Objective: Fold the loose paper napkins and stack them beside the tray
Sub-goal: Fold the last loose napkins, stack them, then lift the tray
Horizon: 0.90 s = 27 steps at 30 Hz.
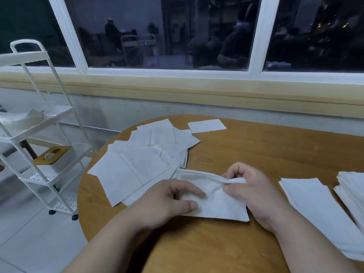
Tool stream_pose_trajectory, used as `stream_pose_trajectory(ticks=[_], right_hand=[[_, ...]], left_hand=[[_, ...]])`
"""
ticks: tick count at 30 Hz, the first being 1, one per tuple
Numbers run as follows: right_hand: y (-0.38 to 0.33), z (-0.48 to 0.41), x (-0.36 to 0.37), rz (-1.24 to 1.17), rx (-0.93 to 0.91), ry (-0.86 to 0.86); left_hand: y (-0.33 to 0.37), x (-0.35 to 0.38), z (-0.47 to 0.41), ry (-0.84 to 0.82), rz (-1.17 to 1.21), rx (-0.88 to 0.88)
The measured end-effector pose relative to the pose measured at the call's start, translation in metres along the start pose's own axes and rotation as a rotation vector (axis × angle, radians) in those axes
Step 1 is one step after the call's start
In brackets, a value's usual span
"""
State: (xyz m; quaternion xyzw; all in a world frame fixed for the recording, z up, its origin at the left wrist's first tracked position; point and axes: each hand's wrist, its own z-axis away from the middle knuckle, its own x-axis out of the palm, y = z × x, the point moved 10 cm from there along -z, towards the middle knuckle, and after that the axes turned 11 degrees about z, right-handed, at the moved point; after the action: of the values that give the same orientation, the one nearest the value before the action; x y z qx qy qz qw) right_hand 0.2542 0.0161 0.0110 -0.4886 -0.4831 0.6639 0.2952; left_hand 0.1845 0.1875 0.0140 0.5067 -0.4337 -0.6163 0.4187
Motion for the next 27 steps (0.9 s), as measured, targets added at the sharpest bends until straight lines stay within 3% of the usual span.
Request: stream_pose_trajectory(ticks=[4, 7, 11, 14, 18, 20, 27], right_hand=[[-0.011, -0.016, -0.003, 0.064, -0.008, -0.021], [-0.022, -0.045, -0.016, 0.164, 0.001, 0.123], [-0.032, -0.115, -0.018, 0.499, -0.006, 0.244], [-0.026, -0.18, -0.001, 0.851, -0.052, 0.133], [-0.003, -0.231, 0.019, 1.101, -0.006, -0.062], [0.006, -0.239, 0.021, 1.201, 0.023, -0.078], [0.006, -0.191, -0.005, 1.363, 0.029, 0.142]], left_hand=[[-0.005, -0.011, -0.016, 0.017, 0.056, 0.007], [-0.018, -0.018, -0.021, 0.046, 0.048, 0.023], [-0.025, -0.024, -0.025, 0.141, 0.017, 0.064], [-0.026, -0.027, -0.03, 0.171, -0.007, 0.081], [-0.028, -0.029, -0.032, 0.166, 0.035, 0.075], [-0.027, -0.029, -0.032, 0.158, 0.041, 0.088], [-0.028, -0.027, -0.032, 0.155, 0.059, 0.063]])
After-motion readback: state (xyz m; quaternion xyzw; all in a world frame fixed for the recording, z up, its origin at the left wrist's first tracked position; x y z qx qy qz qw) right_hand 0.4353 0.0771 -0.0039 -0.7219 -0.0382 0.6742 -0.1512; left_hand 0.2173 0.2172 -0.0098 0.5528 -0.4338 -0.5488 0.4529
